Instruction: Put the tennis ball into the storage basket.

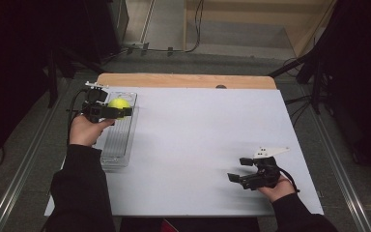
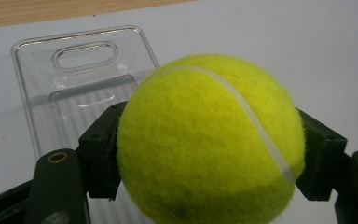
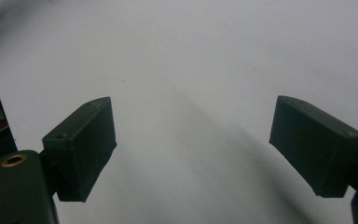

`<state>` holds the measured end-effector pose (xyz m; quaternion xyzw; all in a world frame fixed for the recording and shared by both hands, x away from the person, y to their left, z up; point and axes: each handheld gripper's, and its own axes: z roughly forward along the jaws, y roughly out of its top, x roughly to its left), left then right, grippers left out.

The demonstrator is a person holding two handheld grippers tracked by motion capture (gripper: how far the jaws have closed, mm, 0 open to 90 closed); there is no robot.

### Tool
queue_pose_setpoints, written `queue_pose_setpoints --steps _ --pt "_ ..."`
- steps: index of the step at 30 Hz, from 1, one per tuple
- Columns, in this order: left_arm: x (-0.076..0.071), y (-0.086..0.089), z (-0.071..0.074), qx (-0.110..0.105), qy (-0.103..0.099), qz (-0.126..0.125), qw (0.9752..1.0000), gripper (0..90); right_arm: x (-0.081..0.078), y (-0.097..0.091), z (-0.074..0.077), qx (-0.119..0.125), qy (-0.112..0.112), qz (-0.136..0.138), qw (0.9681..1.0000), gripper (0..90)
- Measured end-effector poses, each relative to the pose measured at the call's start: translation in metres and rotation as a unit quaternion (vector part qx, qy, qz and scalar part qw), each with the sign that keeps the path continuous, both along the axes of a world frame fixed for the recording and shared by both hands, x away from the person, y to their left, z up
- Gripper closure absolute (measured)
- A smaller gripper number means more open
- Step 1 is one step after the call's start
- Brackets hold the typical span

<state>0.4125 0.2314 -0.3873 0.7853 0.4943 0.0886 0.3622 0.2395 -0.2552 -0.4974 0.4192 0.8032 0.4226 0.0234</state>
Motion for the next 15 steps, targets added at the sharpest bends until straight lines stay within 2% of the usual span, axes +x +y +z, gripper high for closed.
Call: queue_pose_setpoints --steps 5,15 --pt "0.0001 0.0050 0.0004 0.004 -0.005 0.013 0.9999 26.2 -0.0001 0.0001 0.0001 0.000 -0.001 0.000 1.0000 12.4" --pt "0.0016 0.0061 -0.0030 0.007 -0.004 0.018 0.9998 26.2 -0.0001 0.0001 0.0001 -0.001 -0.001 0.000 1.0000 12.4"
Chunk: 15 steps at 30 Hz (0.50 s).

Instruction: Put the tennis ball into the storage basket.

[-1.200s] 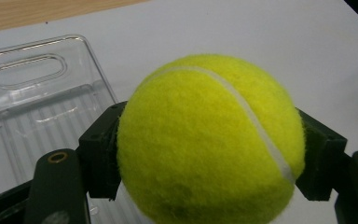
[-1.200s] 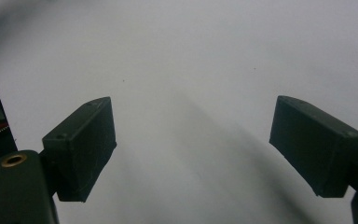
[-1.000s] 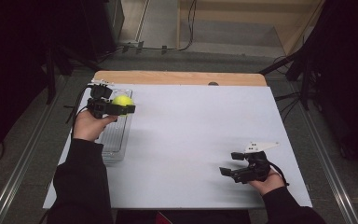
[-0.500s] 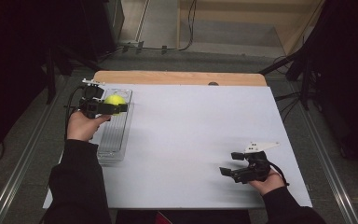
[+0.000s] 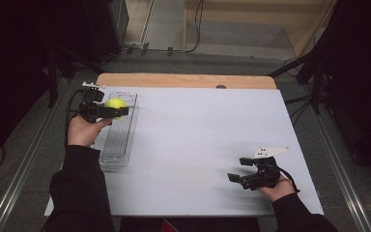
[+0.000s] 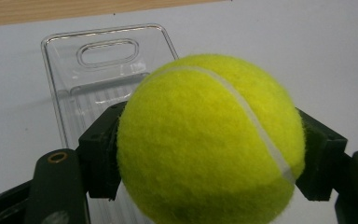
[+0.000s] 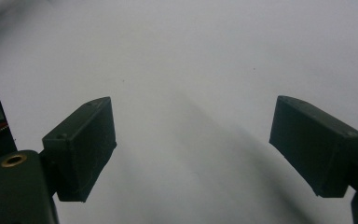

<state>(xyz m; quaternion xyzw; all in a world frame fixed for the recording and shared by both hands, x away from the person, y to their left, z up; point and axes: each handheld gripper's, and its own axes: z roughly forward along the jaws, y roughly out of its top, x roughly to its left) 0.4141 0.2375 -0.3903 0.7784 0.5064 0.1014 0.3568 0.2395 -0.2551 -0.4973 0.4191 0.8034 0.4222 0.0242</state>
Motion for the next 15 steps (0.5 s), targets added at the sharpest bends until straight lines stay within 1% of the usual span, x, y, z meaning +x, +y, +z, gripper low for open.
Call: queue_pose_setpoints --steps 7,11,15 --pt "0.002 0.000 -0.004 0.003 0.000 0.009 1.0000 26.0 0.000 0.000 0.000 0.000 -0.001 -0.001 1.0000 12.4" --pt "0.004 0.000 -0.008 0.002 0.004 0.014 0.9999 26.0 0.000 0.000 0.000 0.000 0.000 -0.001 1.0000 12.4" --pt "0.005 0.000 -0.012 0.009 0.008 0.016 0.9998 26.0 0.000 0.000 0.000 0.000 -0.001 -0.001 1.0000 12.4"
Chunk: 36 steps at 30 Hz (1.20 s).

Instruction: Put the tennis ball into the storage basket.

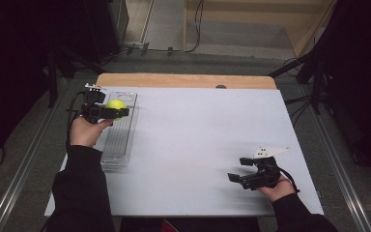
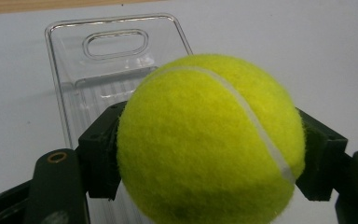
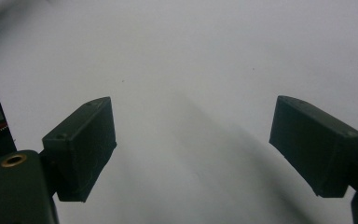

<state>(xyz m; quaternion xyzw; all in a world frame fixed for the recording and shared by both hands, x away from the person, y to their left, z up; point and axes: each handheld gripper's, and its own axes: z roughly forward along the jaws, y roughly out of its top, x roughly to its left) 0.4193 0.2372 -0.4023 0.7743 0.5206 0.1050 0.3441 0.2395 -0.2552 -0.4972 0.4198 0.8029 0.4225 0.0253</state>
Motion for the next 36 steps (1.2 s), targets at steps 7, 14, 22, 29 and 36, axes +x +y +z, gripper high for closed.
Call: queue_pose_setpoints --steps 7,14,22,29,36 --pt "0.003 0.001 -0.007 -0.002 0.004 0.007 1.0000 25.8 0.000 0.000 0.000 0.000 0.000 0.001 1.0000 12.4" --pt "0.005 0.002 -0.015 -0.001 0.013 0.011 0.9999 25.8 0.000 0.000 0.000 -0.001 0.000 0.000 1.0000 12.4" --pt "0.007 0.002 -0.021 0.001 0.019 0.013 0.9997 25.7 0.000 0.000 0.000 -0.001 -0.001 0.001 1.0000 12.4" --pt "0.007 0.002 -0.025 0.003 0.028 0.016 0.9995 25.6 0.000 0.000 0.000 0.000 0.000 0.001 1.0000 12.5" --pt "0.008 0.002 -0.027 0.005 0.032 0.018 0.9993 25.3 0.000 0.000 0.000 0.000 -0.001 0.002 1.0000 12.4"
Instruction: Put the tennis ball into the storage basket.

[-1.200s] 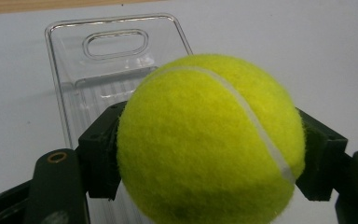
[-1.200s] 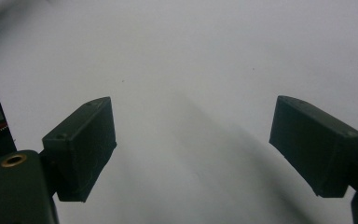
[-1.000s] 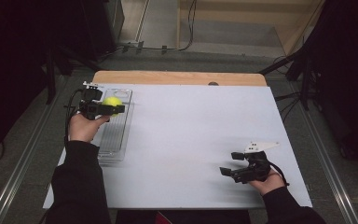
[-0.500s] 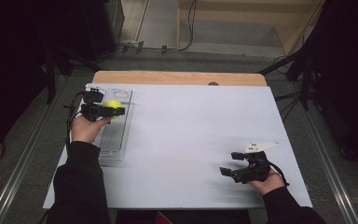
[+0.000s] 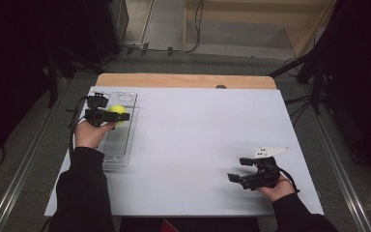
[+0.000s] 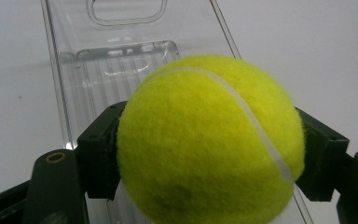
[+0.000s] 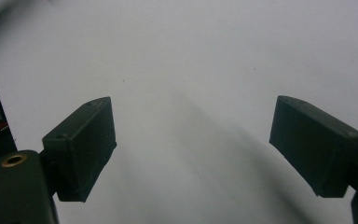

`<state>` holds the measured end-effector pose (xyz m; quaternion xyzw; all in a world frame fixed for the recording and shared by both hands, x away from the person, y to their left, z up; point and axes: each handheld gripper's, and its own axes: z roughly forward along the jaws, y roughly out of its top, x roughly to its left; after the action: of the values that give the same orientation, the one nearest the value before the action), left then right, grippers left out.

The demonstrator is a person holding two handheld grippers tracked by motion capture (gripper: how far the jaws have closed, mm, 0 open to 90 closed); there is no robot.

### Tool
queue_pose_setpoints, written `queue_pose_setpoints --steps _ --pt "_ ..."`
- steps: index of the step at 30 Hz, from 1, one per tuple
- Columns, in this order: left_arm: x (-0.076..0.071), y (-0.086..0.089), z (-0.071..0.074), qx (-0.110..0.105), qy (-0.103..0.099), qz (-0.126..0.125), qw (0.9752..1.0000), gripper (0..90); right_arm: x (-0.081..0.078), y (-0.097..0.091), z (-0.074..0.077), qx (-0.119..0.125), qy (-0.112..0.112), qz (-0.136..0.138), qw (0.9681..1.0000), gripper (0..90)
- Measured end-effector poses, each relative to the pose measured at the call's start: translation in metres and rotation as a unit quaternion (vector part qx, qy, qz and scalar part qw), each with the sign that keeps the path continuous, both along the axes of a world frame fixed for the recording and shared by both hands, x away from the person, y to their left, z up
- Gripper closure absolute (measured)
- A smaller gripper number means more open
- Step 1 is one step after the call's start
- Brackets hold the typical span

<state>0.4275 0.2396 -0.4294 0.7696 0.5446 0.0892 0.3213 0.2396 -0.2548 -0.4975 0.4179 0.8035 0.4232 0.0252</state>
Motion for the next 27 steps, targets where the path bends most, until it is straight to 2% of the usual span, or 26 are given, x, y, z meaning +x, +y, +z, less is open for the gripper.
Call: queue_pose_setpoints --steps 10,27 --pt "0.0017 -0.0011 -0.0048 0.009 0.010 0.001 0.9999 25.3 -0.0002 -0.0001 0.0002 0.000 0.002 -0.001 1.0000 12.4" --pt "0.0017 -0.0008 -0.0049 0.012 0.006 -0.002 0.9999 22.7 0.0000 0.0000 0.0000 0.000 0.000 0.000 1.0000 12.4"
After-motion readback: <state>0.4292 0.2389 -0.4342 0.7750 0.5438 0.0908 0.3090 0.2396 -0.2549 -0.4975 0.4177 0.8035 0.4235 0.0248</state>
